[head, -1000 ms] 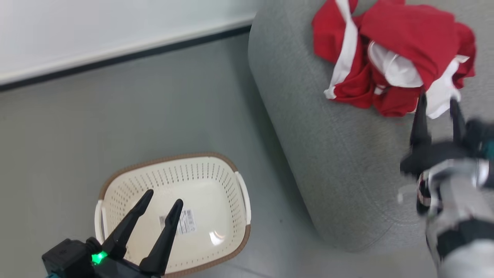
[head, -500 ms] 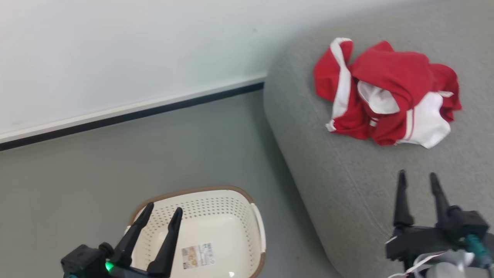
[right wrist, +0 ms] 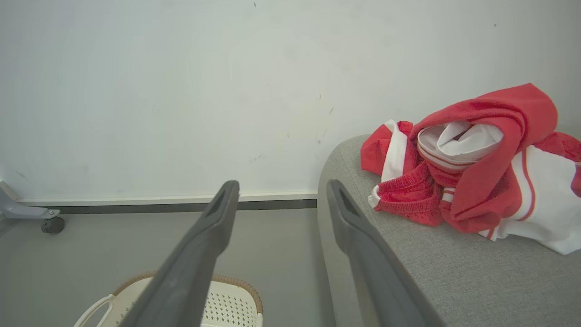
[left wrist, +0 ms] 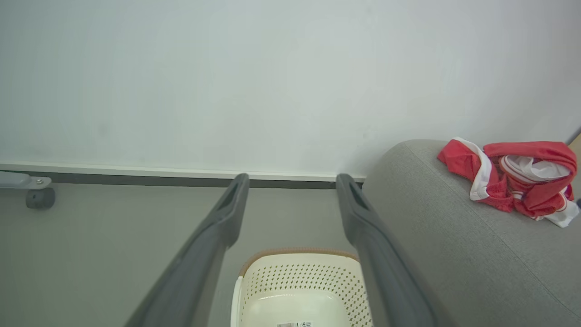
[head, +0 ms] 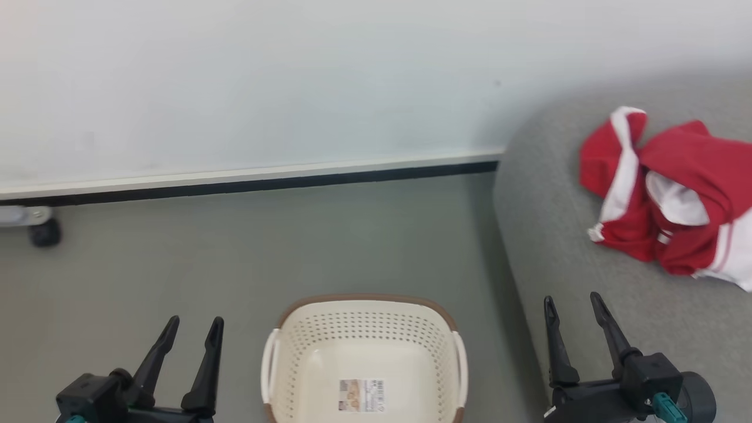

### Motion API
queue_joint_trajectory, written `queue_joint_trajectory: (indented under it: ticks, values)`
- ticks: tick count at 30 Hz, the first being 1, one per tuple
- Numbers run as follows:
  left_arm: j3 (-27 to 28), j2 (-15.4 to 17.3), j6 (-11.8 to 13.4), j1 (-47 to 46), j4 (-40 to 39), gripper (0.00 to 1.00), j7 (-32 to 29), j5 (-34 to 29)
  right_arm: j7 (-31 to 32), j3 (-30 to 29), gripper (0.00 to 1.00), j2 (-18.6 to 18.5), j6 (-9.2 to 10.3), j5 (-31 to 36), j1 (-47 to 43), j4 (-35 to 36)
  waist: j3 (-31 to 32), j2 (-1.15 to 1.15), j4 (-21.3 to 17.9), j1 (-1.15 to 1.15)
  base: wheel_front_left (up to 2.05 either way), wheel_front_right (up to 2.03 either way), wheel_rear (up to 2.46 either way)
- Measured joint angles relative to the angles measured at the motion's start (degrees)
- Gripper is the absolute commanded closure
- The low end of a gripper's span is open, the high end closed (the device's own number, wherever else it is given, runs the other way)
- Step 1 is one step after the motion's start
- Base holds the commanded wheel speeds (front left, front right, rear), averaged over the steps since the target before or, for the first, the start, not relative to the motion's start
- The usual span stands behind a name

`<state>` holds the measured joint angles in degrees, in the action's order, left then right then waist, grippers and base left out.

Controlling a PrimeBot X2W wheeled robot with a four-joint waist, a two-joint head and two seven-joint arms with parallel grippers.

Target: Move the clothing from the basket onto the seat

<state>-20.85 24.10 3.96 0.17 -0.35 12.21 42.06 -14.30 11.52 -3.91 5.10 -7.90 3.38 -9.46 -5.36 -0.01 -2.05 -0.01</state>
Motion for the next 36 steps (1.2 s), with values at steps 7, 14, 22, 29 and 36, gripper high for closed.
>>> queue_joint_trajectory:
  ticks: [7, 14, 22, 29, 36]
  values:
    - [-0.27, -0.89, 0.07, 1.6, 2.21, 1.0, -0.03, 0.57, 0.13, 0.19, 1.0, 0.3, 0.16, 0.46, -1.72, 0.03, 1.65, -0.01, 3.43, 0.0, 0.0, 0.0, 0.0]
    - [-0.65, -3.13, -0.01, 2.93, 4.32, 1.0, -0.54, 1.45, 0.22, -0.15, 1.0, 0.49, -0.08, -0.51, -3.25, -2.41, 1.74, 0.0, 3.47, 0.01, 0.0, 0.0, 0.0]
    - [1.41, -4.57, -0.96, 2.88, 5.02, 1.0, -1.89, 5.35, 2.12, -1.85, 1.0, 0.58, -1.1, -6.73, -3.02, -2.93, 2.06, 0.0, 3.29, 0.01, 0.0, 0.0, 0.0]
    - [3.27, -5.82, -1.52, 2.65, 5.81, 1.0, -3.08, 8.96, 3.76, -3.26, 1.0, 0.64, -1.88, -13.93, -2.82, -3.52, 2.32, 0.0, 3.18, 0.01, 0.0, 0.0, 0.0]
    - [5.15, -7.05, -2.48, 2.35, 6.83, 1.0, -4.46, 12.57, 5.57, -4.65, 1.0, 0.75, -2.68, -20.04, -2.69, -3.79, 2.58, 0.0, 3.07, 0.01, 0.0, 0.0, 0.0]
